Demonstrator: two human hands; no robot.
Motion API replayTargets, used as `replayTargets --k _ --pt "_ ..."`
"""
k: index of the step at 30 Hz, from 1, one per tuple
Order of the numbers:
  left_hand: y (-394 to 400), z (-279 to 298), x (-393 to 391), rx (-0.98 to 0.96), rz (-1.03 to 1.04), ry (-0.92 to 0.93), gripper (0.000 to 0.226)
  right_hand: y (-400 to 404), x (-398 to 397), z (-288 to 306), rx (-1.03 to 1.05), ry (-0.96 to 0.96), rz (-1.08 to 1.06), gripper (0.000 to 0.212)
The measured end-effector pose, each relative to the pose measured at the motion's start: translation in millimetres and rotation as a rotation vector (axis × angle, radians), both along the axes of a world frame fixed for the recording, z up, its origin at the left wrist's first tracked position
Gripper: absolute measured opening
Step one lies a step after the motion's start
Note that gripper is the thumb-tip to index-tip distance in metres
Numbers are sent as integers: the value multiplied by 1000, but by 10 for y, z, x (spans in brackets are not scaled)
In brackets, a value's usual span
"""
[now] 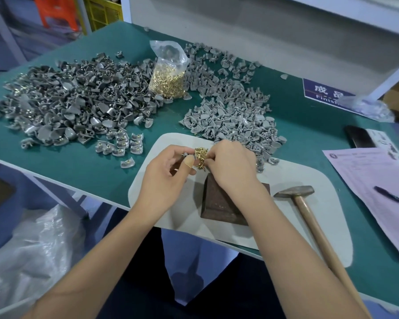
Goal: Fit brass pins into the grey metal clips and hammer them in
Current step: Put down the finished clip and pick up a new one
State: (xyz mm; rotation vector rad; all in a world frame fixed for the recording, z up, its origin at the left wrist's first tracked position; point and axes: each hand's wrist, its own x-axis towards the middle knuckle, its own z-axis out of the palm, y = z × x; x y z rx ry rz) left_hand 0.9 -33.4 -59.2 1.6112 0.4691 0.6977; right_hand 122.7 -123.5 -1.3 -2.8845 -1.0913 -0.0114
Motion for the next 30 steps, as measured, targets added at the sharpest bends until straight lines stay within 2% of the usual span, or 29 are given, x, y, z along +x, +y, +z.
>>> replayTargets --k 4,9,13,18,22,26,30 --pt "-15 12 -8 17 20 3 9 1 -1 26 8 30 8 14" --pt "-26 -26 2 62 2 29 10 -9 -20 51 61 110 21 27" --pt "-17 -43 7 82 -9 44 10 16 -24 47 59 93 26 26" --pt "-21 -53 4 86 -6 43 14 109 -38 23 30 -41 76 29" --pt "-13 -44 -7 84 8 36 9 106 10 15 54 -13 90 26" --pt "-20 -24 -39 61 2 1 15 -168 45 -1 287 165 19 26" --pt "-38 3 -62 -22 -7 -64 13 -604 -70 3 777 307 44 24"
